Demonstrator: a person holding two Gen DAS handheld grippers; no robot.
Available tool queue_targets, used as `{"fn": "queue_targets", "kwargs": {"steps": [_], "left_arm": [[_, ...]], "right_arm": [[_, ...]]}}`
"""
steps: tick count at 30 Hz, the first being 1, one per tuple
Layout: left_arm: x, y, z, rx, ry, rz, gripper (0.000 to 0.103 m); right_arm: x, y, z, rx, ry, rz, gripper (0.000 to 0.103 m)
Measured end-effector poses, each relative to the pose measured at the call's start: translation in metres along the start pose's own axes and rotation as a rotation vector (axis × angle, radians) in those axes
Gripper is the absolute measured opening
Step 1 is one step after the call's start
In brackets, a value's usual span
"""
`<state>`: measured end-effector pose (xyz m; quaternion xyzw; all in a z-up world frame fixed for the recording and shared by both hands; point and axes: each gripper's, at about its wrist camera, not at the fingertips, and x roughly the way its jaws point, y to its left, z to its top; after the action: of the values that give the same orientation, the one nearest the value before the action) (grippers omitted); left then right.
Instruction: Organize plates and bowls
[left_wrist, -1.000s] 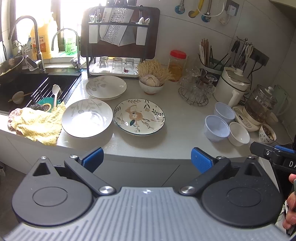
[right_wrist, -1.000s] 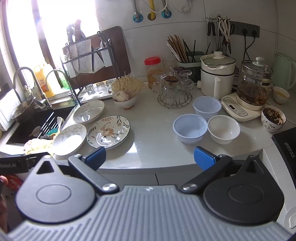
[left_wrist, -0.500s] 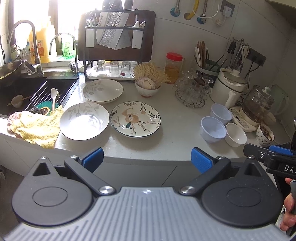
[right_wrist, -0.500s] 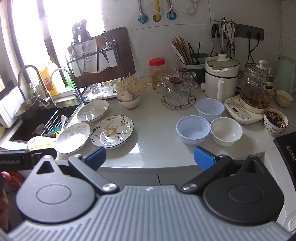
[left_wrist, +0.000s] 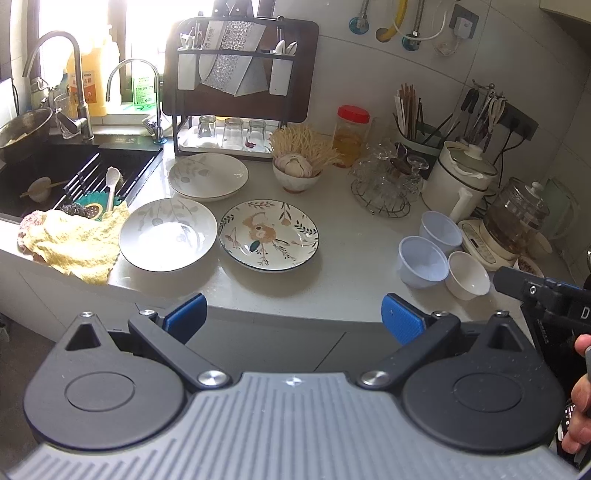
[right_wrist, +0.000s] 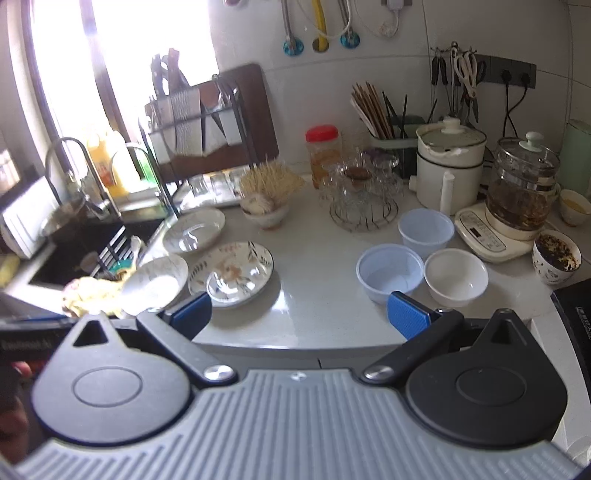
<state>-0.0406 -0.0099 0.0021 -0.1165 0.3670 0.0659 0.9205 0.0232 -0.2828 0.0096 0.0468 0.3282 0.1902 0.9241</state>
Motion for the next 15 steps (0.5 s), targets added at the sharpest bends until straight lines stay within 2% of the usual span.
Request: {"fn": "queue_targets", "kwargs": {"steps": [15], "left_arm": [[0.0095, -0.0039, -0.0042, 0.002, 0.004, 0.016, 0.102]], "right_arm": [[-0.0001, 0.0047, -0.0028, -0.015, 0.006, 0.011, 0.103]]}}
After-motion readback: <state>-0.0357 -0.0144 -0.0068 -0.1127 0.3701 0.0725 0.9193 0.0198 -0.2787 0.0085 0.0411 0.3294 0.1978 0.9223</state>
